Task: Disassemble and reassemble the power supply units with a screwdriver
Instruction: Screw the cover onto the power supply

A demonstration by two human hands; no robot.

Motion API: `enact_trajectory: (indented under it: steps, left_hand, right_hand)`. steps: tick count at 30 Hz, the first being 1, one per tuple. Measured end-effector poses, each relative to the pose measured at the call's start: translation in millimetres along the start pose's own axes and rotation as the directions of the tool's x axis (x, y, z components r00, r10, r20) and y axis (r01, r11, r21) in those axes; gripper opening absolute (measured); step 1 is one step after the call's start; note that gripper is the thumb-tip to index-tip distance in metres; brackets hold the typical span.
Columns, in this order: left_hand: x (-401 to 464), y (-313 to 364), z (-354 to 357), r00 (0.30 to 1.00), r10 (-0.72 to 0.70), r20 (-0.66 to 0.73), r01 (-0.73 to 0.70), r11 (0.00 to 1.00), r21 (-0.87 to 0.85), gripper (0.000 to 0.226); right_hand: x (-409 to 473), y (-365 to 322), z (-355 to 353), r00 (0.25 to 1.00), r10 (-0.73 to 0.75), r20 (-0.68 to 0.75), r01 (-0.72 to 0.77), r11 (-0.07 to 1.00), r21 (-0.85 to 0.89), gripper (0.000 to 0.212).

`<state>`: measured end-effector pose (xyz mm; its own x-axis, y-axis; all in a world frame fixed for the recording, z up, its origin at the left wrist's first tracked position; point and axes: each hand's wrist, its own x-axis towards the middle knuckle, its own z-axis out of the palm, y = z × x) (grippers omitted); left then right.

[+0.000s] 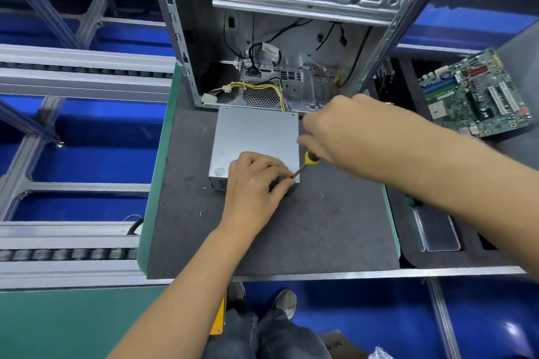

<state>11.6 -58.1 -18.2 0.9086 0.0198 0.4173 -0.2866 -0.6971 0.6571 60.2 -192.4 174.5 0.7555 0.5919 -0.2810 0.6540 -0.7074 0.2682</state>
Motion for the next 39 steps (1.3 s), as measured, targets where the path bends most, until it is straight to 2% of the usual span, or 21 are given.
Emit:
enact_trajectory:
  steps: [1, 3, 5, 6, 8, 10, 11, 13, 15, 16, 19, 21, 22, 24, 26, 28, 30, 32, 34, 36, 39]
  left_hand:
    - [0.2, 0.0, 0.0, 1.0, 0.001, 0.001, -0.001, 1.0, -0.003, 0.006]
    - [-0.4, -0.4, 0.2, 1.0, -0.004, -0.001, 0.004, 1.0, -0.008, 0.006]
    - [-0.6, -0.4, 0.1, 1.0, -0.008, 0.0, 0.008, 1.0, -0.007, 0.006]
    - [-0.4, -1.0, 0.0, 1.0, -0.005, 0.001, 0.005, 1.0, -0.004, 0.006]
    - [-0.2, -1.6, 0.6, 1.0, 0.007, 0.0, -0.007, 1.0, -0.007, 0.006]
    - [-0.1, -2.0, 1.1, 1.0, 0.012, -0.009, -0.012, 1.0, -0.011, 0.006]
    - [-0.4, -2.4, 1.0, 1.0, 0.013, -0.011, -0.013, 1.0, -0.017, 0.006]
    - [-1.9, -3.2, 0.5, 1.0, 0.017, -0.007, -0.017, 0.999, -0.029, 0.005]
    - [-2.6, -3.8, -1.6, 0.999, 0.032, 0.009, -0.032, 0.999, -0.026, 0.009]
    - [-2.0, -4.5, -3.1, 0.999, 0.042, 0.022, -0.042, 0.999, -0.021, 0.012]
    - [-2.3, -7.6, -8.4, 0.995, 0.072, 0.073, -0.069, 0.997, -0.036, 0.019]
    - [-4.5, -9.8, -14.6, 0.995, 0.076, 0.07, -0.071, 0.995, -0.075, 0.025]
    - [-7.9, -12.0, -19.1, 0.997, 0.068, 0.033, -0.064, 0.994, -0.09, 0.027]
    - [-20.1, -20.8, -32.5, 0.991, 0.039, -0.13, -0.047, 0.997, -0.062, 0.024]
    - [-38.7, -38.0, -48.9, 0.955, -0.043, -0.295, 0.04, 0.999, -0.018, 0.015]
    - [-60.1, -59.1, -65.0, 0.909, -0.174, -0.378, 0.189, 0.982, 0.003, 0.012]
    - [-81.2, -80.3, -76.3, 0.903, -0.267, -0.336, 0.308, 0.949, 0.074, 0.009]
    - [-97.6, -95.6, -81.7, 0.923, -0.323, -0.208, 0.357, 0.921, 0.153, 0.01]
    - [-108.0, -103.5, -84.7, 0.936, -0.341, -0.084, 0.351, 0.916, 0.196, 0.014]
    - [-112.3, -106.5, -86.5, 0.952, -0.305, -0.026, 0.302, 0.926, 0.225, 0.017]
    - [-110.0, -106.5, -84.6, 0.971, -0.239, -0.017, 0.236, 0.941, 0.241, 0.022]
  right_hand:
    - [-0.2, 0.1, -0.1, 0.999, 0.036, 0.034, -0.033, 0.997, -0.073, 0.033]
    - [-0.4, 7.8, -2.8, 0.983, 0.066, 0.174, -0.079, 0.994, 0.072, 0.037]
    - [-0.6, 15.5, -6.6, 0.974, -0.057, 0.22, -0.004, 0.964, 0.266, 0.029]
    - [0.3, 17.6, -7.3, 0.972, -0.115, 0.205, 0.057, 0.962, 0.266, 0.022]
    - [3.1, 12.7, -5.5, 0.984, -0.116, 0.134, 0.096, 0.984, 0.151, 0.011]
    - [7.1, 1.6, -1.9, 0.996, -0.07, 0.058, 0.073, 0.996, -0.048, 0.031]
    - [8.1, -2.8, -2.6, 0.999, -0.03, 0.038, 0.033, 0.997, -0.074, 0.039]
    - [9.6, -2.5, -6.8, 0.997, 0.009, 0.078, -0.014, 0.998, 0.065, 0.036]
    - [10.8, 3.3, -9.3, 0.988, -0.063, 0.141, 0.027, 0.969, 0.246, 0.017]
    - [11.2, 5.5, -11.3, 0.981, -0.091, 0.17, 0.042, 0.961, 0.272, 0.013]
    - [14.2, 2.2, -10.2, 0.992, -0.052, 0.114, 0.035, 0.99, 0.14, 0.004]
    - [14.7, -1.5, -6.9, 0.997, -0.017, 0.08, 0.022, 0.998, -0.06, 0.03]
    - [13.2, -0.7, -8.6, 0.994, 0.027, 0.105, -0.02, 0.998, -0.063, 0.035]
    - [9.1, 2.1, -13.8, 0.98, 0.053, 0.193, -0.067, 0.996, 0.066, 0.036]
    - [6.1, 3.7, -14.5, 0.972, -0.05, 0.231, 0.003, 0.98, 0.197, 0.022]
    - [5.2, -0.8, -15.3, 0.98, -0.082, 0.182, 0.049, 0.982, 0.18, 0.012]
    - [9.1, -7.0, -13.2, 0.99, -0.056, 0.131, 0.054, 0.998, 0.014, 0.024]
    - [9.3, -8.8, -9.9, 0.985, -0.017, 0.174, 0.039, 0.992, -0.12, 0.033]
    - [6.9, -6.3, -12.5, 0.977, 0.017, 0.21, -0.036, 0.996, 0.084, 0.028]
    - [7.0, -3.9, -8.9, 0.988, -0.067, 0.137, 0.027, 0.961, 0.275, 0.018]
    - [9.8, -5.5, -6.8, 0.997, -0.022, 0.076, 0.009, 0.984, 0.177, 0.004]
